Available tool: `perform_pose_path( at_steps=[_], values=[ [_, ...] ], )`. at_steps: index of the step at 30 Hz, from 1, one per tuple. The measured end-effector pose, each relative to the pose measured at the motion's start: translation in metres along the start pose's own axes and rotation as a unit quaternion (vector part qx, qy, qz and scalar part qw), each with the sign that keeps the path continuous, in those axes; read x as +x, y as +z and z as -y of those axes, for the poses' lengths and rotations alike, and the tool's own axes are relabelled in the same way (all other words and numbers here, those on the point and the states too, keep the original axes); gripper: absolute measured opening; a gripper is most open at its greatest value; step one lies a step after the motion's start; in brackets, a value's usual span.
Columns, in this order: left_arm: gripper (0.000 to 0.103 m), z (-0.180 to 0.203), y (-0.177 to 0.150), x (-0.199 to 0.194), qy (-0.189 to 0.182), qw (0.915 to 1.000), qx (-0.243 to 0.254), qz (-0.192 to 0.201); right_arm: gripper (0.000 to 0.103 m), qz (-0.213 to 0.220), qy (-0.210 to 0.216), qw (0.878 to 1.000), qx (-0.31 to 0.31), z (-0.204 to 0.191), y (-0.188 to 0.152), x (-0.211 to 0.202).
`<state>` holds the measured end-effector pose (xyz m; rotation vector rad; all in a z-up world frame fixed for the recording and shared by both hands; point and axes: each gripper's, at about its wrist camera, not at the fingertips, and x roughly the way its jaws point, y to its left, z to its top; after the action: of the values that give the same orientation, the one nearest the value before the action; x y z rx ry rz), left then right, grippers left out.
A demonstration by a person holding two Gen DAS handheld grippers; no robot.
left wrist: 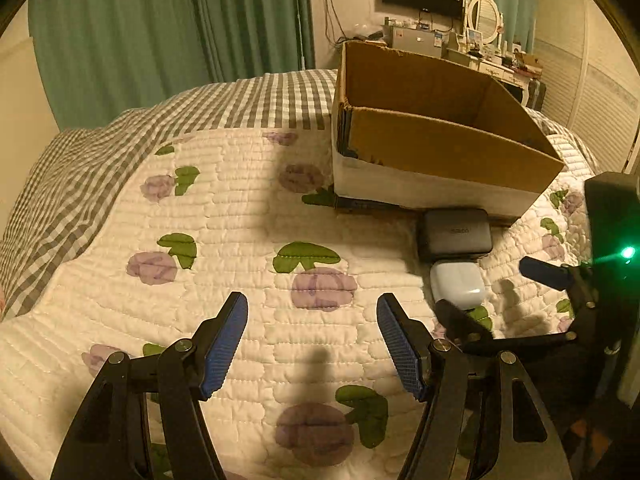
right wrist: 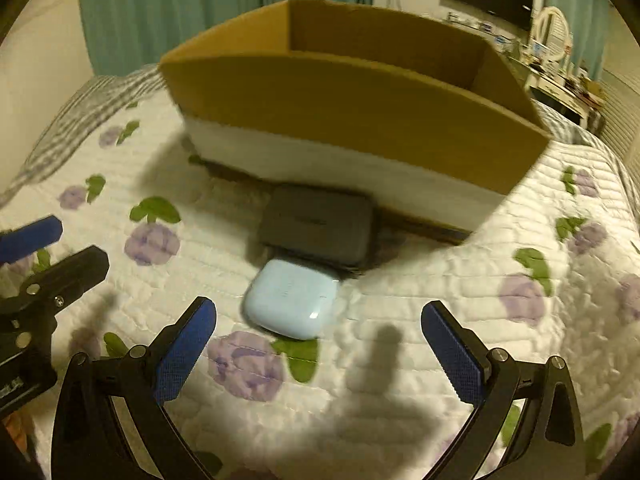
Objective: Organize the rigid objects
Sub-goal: 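Grasp the light blue earbud case with the right tool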
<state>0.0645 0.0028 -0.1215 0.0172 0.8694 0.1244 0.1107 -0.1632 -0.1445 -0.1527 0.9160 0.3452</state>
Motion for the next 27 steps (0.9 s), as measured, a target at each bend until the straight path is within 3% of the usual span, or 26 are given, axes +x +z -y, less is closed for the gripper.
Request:
perform_pose_path(
  at_steps=[4, 7, 12, 17, 23, 27],
  values=[
    [0.070, -0.005, 0.000, 0.004, -0.026, 0.9993, -0.020, -0.019, 0.091, -0.012, 0.006, 1.000, -0.010, -0.010, 0.002, 0.017],
    [0.070, -0.007, 0.000, 0.004, -0.017, 0.9994, -0.027, -0.016, 0.088, -0.020, -0.002, 1.000, -0.008, -0.012, 0.002, 0.028],
    [0.070, -0.006, -0.002, 0.005, -0.005, 0.9995, -0.027, -0.017, 0.055, -0.007, -0.008, 1.000, -0.006, -0.009, -0.002, 0.022],
    [0.070, 0.009, 0.001, -0.001, -0.002, 0.9999, -0.010, -0.006, 0.054, 0.005, 0.008, 1.000, 0.009, 0.011, -0.008, -0.003],
    [0.070, 0.049, 0.011, -0.008, -0.019, 0.9992, 0.035, 0.006, 0.054, 0.031, -0.008, 0.999, 0.027, 0.044, -0.006, -0.035],
    [0.070, 0.076, 0.023, 0.000, -0.061, 0.9976, 0.033, 0.009, 0.054, 0.041, -0.022, 0.998, 0.053, 0.076, 0.001, -0.052]
  ],
)
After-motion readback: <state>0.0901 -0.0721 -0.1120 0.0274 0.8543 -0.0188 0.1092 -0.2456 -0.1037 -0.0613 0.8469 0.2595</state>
